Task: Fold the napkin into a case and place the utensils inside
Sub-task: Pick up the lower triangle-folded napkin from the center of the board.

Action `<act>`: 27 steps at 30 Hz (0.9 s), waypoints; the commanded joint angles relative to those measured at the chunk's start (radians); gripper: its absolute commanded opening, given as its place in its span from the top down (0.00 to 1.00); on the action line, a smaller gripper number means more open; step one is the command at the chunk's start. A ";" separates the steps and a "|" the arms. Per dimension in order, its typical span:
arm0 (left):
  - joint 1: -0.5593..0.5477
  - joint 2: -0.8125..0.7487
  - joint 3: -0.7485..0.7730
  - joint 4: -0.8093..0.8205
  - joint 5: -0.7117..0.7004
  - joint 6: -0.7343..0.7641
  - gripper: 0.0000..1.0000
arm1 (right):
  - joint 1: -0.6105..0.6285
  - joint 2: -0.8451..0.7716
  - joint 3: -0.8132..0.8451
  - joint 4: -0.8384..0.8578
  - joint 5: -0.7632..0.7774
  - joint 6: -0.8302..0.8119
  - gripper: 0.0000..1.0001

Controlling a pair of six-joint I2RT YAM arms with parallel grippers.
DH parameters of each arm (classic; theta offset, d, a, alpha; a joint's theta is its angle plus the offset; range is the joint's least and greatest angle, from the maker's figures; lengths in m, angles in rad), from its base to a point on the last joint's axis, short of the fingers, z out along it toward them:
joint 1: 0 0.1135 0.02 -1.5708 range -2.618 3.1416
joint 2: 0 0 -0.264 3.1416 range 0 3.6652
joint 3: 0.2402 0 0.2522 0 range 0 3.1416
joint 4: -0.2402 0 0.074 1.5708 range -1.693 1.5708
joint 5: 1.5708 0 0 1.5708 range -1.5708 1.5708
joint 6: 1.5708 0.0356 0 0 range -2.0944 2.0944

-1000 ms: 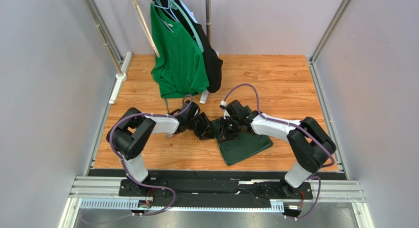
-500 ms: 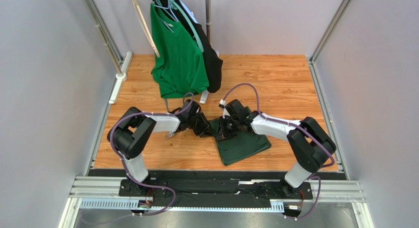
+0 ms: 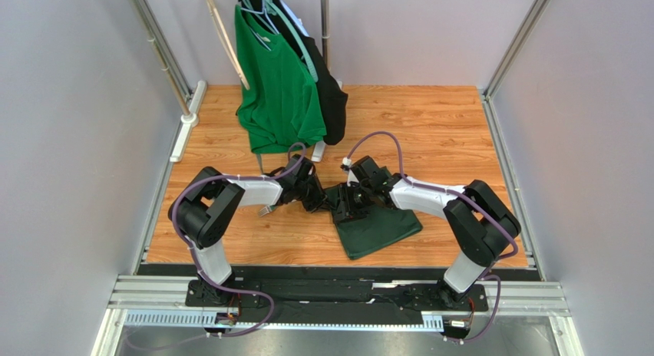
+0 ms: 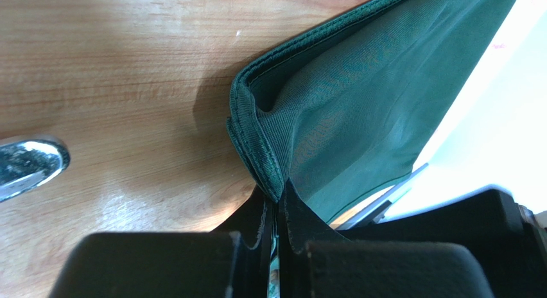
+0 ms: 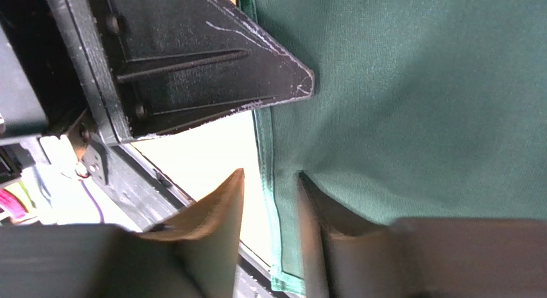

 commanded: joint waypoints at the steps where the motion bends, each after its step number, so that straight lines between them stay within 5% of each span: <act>1: -0.012 -0.045 0.033 -0.027 -0.035 0.037 1.00 | -0.023 -0.086 -0.006 0.007 0.005 -0.019 0.57; 7: -0.021 -0.056 0.038 -0.077 -0.052 0.044 1.00 | -0.145 -0.128 -0.021 -0.056 -0.018 -0.083 0.55; 10: -0.027 -0.065 0.049 -0.097 -0.070 0.047 1.00 | -0.193 -0.102 -0.029 -0.064 -0.021 -0.119 0.68; 11: -0.029 -0.066 0.053 -0.107 -0.075 0.048 1.00 | -0.202 -0.080 -0.030 -0.055 -0.015 -0.125 0.82; 14: -0.038 -0.077 0.075 -0.130 -0.090 0.051 1.00 | -0.225 -0.033 -0.032 -0.030 -0.028 -0.131 1.00; 24: -0.043 -0.074 0.095 -0.156 -0.098 0.047 1.00 | -0.218 -0.084 -0.079 0.004 -0.074 -0.126 1.00; 27: -0.046 -0.072 0.095 -0.153 -0.092 0.039 1.00 | -0.160 -0.118 -0.093 0.019 -0.041 -0.117 0.75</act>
